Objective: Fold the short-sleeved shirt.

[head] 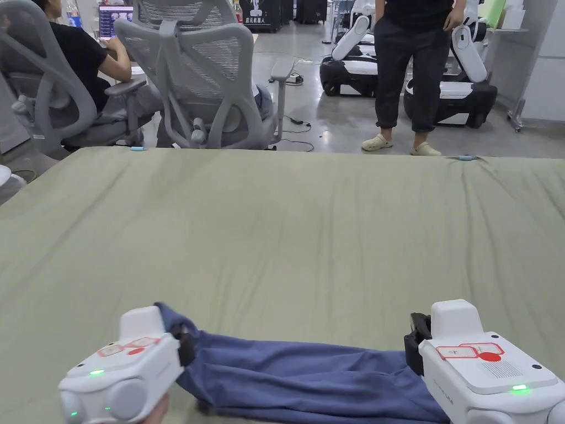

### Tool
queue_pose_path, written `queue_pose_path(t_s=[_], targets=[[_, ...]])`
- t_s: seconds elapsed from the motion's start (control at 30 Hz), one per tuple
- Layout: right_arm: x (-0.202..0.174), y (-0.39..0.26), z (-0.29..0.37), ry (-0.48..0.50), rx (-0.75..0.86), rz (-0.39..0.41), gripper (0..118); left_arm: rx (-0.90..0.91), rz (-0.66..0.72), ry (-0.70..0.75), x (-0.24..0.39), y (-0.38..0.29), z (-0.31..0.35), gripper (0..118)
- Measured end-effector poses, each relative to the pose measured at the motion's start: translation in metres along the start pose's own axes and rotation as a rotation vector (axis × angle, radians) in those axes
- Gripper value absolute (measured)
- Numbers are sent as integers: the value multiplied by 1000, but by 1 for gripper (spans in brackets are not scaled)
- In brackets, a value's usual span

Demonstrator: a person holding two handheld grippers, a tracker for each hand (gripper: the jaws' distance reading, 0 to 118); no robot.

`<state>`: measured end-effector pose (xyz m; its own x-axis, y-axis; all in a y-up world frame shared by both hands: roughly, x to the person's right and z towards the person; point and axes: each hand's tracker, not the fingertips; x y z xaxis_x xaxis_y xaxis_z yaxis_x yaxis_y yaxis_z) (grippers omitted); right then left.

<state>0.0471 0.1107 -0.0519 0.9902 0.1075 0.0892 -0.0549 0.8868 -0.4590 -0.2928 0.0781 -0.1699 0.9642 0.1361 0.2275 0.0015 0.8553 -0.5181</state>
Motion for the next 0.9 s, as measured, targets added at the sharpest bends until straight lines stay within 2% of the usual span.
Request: queue_pose_path(t_s=[0.17,0.23,0.37,0.43,0.47,0.53,0.57,0.6,0.73,0.8,0.83,0.87,0.9], targets=[[18,-11,12,10,5,-41,0,-64,-342,-118,136,-15,-14,6],[26,-18,16,5,4,-49,0,-99,-459,-104,174,-34,-28,6],[42,-30,21,2,-1,-65,0,-182,-551,-73,205,-63,-51,5],[48,-34,24,4,-1,-75,0,-174,-523,-63,203,-65,-55,7],[51,-35,24,4,-1,-78,0,-165,-517,-54,202,-64,-54,15],[55,-36,24,11,-1,-89,0,-164,-455,-108,194,-53,-46,53],[56,-36,24,16,-1,-94,0,-174,-422,-127,191,-46,-41,67],[56,-35,25,20,-2,-96,0,-145,-365,-142,185,-36,-28,71],[56,-30,29,49,11,-113,0,-33,48,-286,129,-6,12,74],[55,-29,29,57,17,-120,0,-28,175,-307,108,-2,16,74],[54,-28,29,66,19,-127,0,-39,197,-309,102,-2,13,71],[53,-28,28,69,19,-129,0,-57,171,-293,100,-3,9,62],[52,-28,28,71,19,-130,0,-83,144,-261,103,-6,2,36]])
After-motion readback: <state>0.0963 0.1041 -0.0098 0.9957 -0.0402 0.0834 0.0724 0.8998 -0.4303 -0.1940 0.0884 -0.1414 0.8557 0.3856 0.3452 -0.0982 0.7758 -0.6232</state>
